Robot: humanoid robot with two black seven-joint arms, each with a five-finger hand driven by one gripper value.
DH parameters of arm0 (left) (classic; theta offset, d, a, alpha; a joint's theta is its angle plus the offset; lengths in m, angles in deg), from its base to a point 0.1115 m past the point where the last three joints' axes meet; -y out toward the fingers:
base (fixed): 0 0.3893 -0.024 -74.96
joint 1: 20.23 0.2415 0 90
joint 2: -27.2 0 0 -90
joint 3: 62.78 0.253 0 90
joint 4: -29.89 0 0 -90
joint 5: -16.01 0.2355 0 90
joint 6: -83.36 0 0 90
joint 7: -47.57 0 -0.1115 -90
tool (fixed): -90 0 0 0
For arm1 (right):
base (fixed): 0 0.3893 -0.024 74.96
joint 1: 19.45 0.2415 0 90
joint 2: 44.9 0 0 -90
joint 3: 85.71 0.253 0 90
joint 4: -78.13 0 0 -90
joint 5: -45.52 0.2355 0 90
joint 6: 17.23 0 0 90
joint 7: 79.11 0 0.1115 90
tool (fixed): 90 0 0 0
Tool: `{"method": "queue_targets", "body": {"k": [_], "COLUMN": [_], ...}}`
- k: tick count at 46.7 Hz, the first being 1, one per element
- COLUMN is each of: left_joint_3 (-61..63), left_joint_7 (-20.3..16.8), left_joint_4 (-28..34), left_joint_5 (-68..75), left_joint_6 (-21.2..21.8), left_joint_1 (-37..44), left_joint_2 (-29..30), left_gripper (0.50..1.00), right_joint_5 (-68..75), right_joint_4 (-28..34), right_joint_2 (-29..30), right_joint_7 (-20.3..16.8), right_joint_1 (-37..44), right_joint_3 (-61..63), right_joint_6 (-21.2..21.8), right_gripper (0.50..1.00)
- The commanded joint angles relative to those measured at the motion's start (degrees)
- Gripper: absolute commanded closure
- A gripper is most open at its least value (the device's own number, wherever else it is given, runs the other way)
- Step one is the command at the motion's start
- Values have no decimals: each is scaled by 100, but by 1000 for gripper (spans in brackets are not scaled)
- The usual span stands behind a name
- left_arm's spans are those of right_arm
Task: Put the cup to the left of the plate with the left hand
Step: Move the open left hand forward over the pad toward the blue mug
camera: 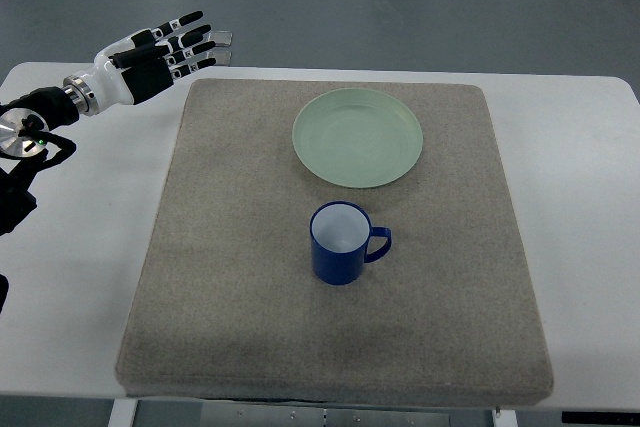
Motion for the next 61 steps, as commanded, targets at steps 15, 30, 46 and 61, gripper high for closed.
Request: {"method": "queue_targets", "body": {"k": [15,30,46,61], "left_joint_3": [-46,-29,51,51], "left_joint_7": [-53,-53,-61,-114], "left_joint_4": [44,211,-52,-1933], "left_joint_5": [-82,-135,-47,497], "left_joint_6": [0,0,0,0], "left_joint_1": [4,56,118,1005], "left_joint_2": [0,35,132,720], "left_gripper": [501,501,504,501], "right_joint_5": [0,0,0,0], "right_joint_4": [0,0,0,0], "right_joint_2": [0,0,0,0], "right_joint_7": [0,0,0,0], "right_joint_1": [0,0,0,0], "right_joint_3": [0,0,0,0], "right_joint_6": [1,1,1,1], "right_gripper": [568,568,568,568]}}
